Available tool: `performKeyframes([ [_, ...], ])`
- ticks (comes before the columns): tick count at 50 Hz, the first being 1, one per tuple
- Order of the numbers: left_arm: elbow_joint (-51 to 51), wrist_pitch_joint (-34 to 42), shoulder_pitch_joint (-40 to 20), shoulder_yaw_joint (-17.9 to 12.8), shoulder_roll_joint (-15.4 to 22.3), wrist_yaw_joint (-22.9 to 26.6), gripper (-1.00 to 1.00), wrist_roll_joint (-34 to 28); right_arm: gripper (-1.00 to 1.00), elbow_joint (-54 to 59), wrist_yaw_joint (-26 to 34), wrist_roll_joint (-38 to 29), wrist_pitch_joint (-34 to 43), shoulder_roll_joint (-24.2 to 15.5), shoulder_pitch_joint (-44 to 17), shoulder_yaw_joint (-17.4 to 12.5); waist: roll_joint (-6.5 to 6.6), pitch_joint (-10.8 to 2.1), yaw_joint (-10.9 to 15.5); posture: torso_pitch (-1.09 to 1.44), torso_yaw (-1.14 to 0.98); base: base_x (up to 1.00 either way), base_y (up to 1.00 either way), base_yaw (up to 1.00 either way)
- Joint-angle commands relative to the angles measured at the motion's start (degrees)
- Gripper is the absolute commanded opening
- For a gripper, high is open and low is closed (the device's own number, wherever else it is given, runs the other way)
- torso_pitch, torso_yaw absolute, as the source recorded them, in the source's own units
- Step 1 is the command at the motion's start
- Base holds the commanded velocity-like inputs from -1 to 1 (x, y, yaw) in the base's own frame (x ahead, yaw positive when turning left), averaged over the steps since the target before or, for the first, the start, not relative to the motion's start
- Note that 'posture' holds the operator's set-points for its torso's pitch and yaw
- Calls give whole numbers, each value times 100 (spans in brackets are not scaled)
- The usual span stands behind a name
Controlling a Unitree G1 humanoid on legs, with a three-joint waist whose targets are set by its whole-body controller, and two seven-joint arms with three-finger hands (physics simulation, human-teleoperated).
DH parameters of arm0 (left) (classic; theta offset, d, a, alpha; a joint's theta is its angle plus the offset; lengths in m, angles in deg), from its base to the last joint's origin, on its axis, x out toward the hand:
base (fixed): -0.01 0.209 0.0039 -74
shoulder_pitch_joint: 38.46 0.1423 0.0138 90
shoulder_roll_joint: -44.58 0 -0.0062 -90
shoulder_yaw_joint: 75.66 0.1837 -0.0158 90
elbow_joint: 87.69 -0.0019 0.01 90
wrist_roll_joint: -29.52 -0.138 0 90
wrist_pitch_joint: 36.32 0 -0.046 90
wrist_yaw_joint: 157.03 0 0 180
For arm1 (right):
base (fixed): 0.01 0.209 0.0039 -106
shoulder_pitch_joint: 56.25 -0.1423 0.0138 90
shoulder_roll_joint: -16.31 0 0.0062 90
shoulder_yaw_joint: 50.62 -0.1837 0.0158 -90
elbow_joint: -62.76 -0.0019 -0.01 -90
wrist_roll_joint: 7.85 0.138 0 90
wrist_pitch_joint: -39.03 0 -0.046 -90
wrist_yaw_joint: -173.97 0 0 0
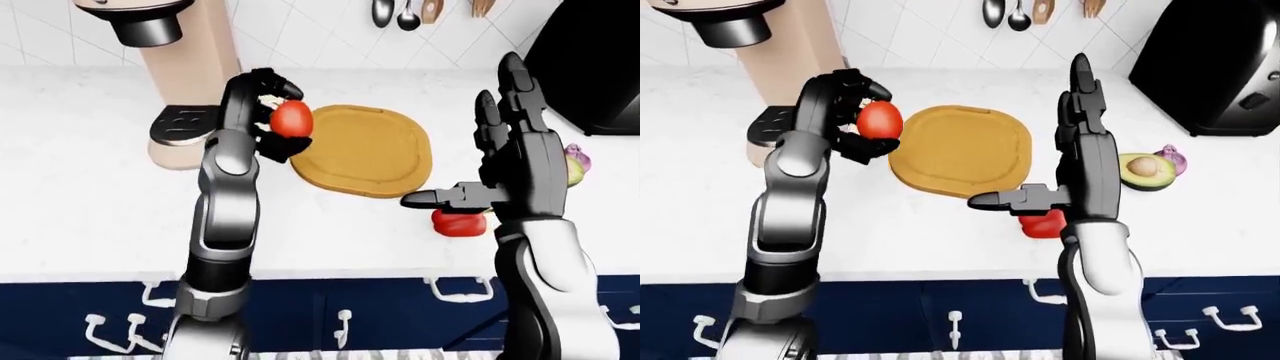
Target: Place the avocado, onion, tomato and bell pepper on the cutting board.
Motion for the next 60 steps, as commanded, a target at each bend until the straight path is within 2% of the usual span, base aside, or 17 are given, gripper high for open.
performKeyframes([
  [1, -268, -555, -475, -68, 10, -203, -62, 120, 100, -176, -27, 0, -161, -42, -113, -34, -11, -140, 4, 0, 0, 0, 0, 0],
  [8, -2220, -1622, -1467, -81, -41, -590, -63, 584, 100, -290, -43, 11, -104, -66, -69, -73, -37, -157, 9, 0, 0, 0, 0, 0],
  [16, -5498, -3451, -2931, -202, -60, -1126, -65, 1108, 100, -656, -8, 60, 172, -107, -3, -188, -77, -180, 26, 0, 0, 0, 0, 0],
  [19, -6518, -4027, -3274, -200, -70, -1203, -64, 1162, 100, -774, -4, 83, 270, -139, 15, -256, -90, -183, 30, 0, 0, 0, 0, 0],
  [22, -7074, -4328, -3460, -223, -93, -1250, -59, 1147, 100, -831, -5, 71, 288, -149, 62, -252, -98, -189, 23, 0, 0, 0, 0, 0],
  [34, -7697, -4697, -3560, -381, -224, -1438, -63, 1000, 100, -1008, 70, 98, 466, -238, 59, -400, -96, -188, -8, 0, 0, 0, 0, 0],
  [45, -7860, -4885, -3516, -476, -332, -2209, -60, 803, 100, -1126, 80, 92, 516, -247, 123, -432, -88, -183, -26, 0, 0, 0, 0, 0],
  [50, -7882, -4928, -3474, -451, -397, -2333, -58, 673, 100, -1251, 110, 120, 564, -247, 212, -505, -86, -184, -21, 0, 0, 0, 0, 0],
  [51, -7885, -4931, -3464, -428, -401, -2373, -55, 617, 100, -1241, 109, 114, 551, -249, 220, -510, -86, -184, -22, 0, 0, 0, 0, 0],
  [54, -7891, -4907, -3418, -432, -411, -2372, -23, 548, 100, -1202, 91, 92, 512, -238, 222, -474, -85, -186, -28, 0, 0, 0, 0, 0],
  [58, -7896, -4894, -3368, -445, -414, -2401, -18, 494, 100, -1202, 99, 83, 505, -233, 233, -479, -80, -192, -33, 0, 0, 0, 0, 0],
  [59, -7902, -4901, -3357, -446, -420, -2407, 8, 482, 100, -1211, 100, 81, 520, -235, 226, -478, -79, -193, -33, 0, 0, 0, 0, 0],
  [60, -7907, -4882, -3351, -441, -423, -2422, 9, 459, 100, -1223, 103, 81, 535, -237, 223, -483, -78, -194, -32, 0, 0, 0, 0, 0],
])
